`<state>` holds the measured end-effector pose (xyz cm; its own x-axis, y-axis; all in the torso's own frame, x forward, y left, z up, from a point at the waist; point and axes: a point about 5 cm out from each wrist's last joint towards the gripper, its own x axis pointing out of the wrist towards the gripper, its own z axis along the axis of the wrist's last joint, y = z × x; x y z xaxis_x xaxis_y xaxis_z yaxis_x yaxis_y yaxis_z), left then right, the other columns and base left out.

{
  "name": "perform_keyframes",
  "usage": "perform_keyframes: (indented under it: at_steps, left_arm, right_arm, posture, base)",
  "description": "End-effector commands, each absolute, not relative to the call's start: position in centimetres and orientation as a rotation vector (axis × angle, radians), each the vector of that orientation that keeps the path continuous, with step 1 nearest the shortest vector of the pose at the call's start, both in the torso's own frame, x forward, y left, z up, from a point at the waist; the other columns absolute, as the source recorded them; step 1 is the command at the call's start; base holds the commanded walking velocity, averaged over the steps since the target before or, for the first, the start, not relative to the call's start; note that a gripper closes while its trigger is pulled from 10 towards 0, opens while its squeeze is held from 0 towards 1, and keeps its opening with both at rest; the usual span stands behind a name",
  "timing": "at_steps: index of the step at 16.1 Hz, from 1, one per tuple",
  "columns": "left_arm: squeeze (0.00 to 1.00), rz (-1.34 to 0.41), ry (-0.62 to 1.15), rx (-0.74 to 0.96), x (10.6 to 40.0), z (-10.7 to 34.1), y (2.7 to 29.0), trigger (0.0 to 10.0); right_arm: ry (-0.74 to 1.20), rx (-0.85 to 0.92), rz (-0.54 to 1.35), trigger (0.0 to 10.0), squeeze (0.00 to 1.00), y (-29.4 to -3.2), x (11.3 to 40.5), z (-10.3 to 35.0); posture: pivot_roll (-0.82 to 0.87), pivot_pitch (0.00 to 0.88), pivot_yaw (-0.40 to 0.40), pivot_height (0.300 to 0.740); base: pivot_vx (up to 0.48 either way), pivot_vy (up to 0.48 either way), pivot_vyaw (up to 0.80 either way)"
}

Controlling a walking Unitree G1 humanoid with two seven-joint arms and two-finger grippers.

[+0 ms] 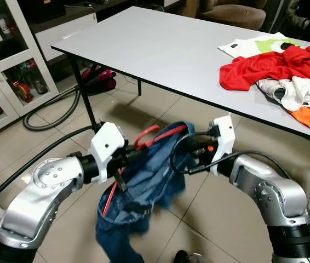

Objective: Hang hanger

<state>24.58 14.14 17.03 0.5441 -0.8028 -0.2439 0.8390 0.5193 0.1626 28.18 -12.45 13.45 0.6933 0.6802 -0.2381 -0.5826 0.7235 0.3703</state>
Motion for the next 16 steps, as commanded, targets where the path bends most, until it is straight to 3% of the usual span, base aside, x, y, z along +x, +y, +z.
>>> perform_keyframes:
  at_steps: [1,5,8,15,16]
  left_arm:
    - [0.0,-1.028,0.124,0.278,24.1,17.6,13.8,10.0]
    - [0.0,-1.018,0.132,0.241,24.4,17.7,14.2,10.0]
    - [0.0,-1.004,0.14,0.209,24.7,17.4,14.3,10.0]
    - [0.0,-0.947,0.122,0.173,25.6,17.4,14.3,10.0]
    - [0.0,-0.913,0.107,0.166,26.0,17.6,14.4,10.0]
  right_arm:
    - [0.38,0.278,0.72,0.0,0.0,-12.5,27.9,13.5]
    - [0.278,0.366,0.679,0.0,0.0,-13.9,28.9,15.3]
    - [0.145,0.446,0.64,0.0,0.0,-16.4,30.4,18.3]
    - [0.167,0.41,0.548,0.0,0.0,-17.9,31.2,17.4]
    - [0.189,0.391,0.534,9.6,0.0,-17.9,31.2,16.9]
  posture:
    - [0.0,0.05,0.024,0.74]
    - [0.0,0.053,0.029,0.74]
    - [-0.01,0.052,0.035,0.74]
    - [0.0,0.051,0.044,0.74]
    - [0.0,0.052,0.043,0.74]
  base:
    - [0.0,0.0,0.0]
    - [0.0,0.0,0.0]
    - [0.0,0.0,0.0]
    - [0.0,0.0,0.0]
    - [0.0,0.0,0.0]
